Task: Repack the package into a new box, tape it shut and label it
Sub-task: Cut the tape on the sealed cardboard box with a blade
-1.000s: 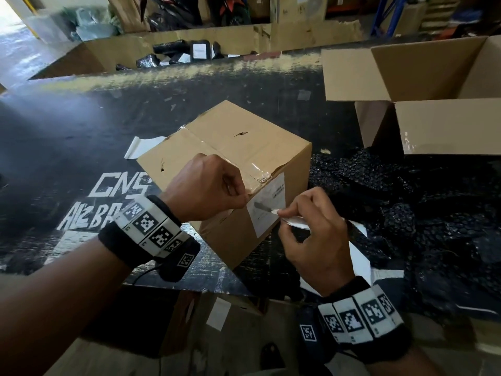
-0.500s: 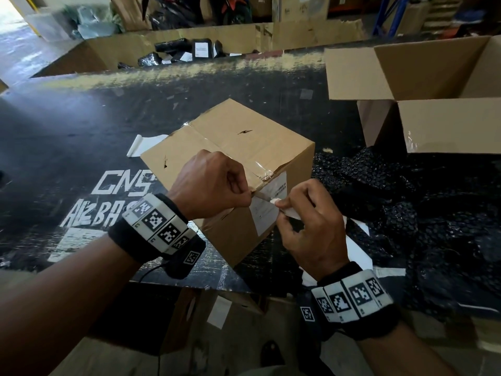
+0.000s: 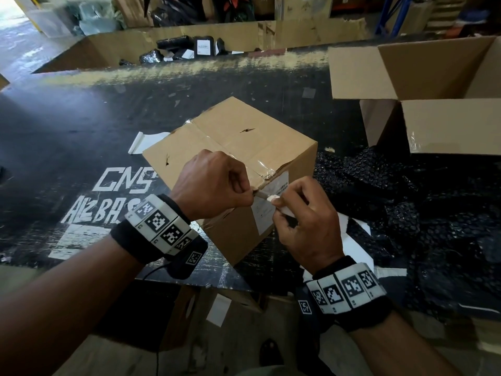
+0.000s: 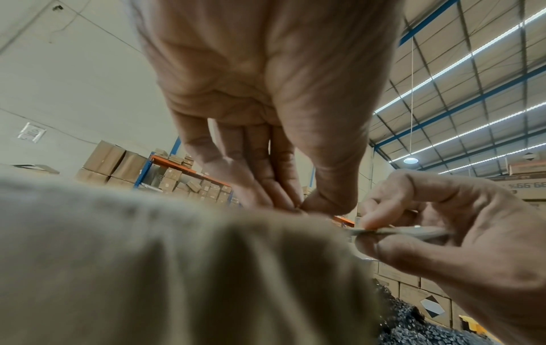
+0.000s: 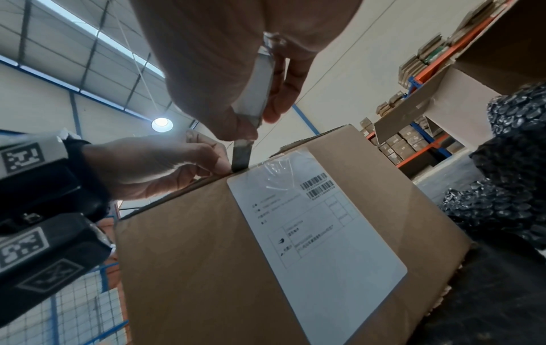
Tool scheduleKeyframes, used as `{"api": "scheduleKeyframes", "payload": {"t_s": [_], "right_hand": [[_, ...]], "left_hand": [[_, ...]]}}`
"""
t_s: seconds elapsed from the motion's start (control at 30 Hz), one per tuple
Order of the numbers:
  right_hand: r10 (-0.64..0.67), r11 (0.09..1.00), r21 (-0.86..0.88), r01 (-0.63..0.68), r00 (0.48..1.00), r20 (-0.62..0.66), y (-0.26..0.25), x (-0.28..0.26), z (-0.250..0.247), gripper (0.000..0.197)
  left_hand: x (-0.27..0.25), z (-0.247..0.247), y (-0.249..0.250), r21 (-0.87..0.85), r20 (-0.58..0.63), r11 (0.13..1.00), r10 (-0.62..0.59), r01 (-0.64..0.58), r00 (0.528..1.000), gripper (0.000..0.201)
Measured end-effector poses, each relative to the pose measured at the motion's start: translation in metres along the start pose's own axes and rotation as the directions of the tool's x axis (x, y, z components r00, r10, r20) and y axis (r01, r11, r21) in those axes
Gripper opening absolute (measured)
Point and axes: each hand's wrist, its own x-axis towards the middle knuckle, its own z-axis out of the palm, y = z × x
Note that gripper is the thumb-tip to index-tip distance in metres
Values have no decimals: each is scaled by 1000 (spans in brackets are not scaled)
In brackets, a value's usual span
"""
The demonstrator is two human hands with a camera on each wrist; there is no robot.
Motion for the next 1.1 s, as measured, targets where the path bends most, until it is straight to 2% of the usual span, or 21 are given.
{"api": "scheduleKeyframes", "payload": {"t_s": [0.17,0.27,0.4,0.5,0.6,0.67,0.77,0.87,1.0,1.1], "right_hand": [[-50,998,-48,51,999,12,3,9,9,12],[-30,997,-72,30,1000,0,7,15,11,13],[-3,994,-106,4,1000,14,15,18,5,14],[128,987,-102,-126,992,14,24,16,-9,14],[299,954,32,-298,953,-43,38,24,-20,13],[357,928,128,-350,934,-35,49,38,-21,14],[374,905,187,-382,924,82,60,63,-14,16],[423,859,235,-456,889,178,67,72,-6,16],[437,851,239,-467,883,171,61,65,-7,16],[427,868,216,-446,894,134,45,49,-12,19]], "left_hand": [[-2,0,1,-13,-23,1000,-5,5,1000,13],[-2,-5,0,-21,-52,999,-28,27,998,14],[-7,-3,2,26,-49,1000,7,-6,999,12],[-15,5,2,28,-32,999,22,-21,999,10],[-30,17,-3,66,-32,997,35,-32,999,36],[-42,26,-5,92,-68,995,40,-34,997,44],[-55,35,-7,107,-123,993,54,-41,991,43],[-60,39,-9,92,-167,993,82,-68,983,41],[-61,34,-15,70,-174,995,83,-72,981,40],[-64,24,-39,-2,-153,999,40,-41,987,42]]}}
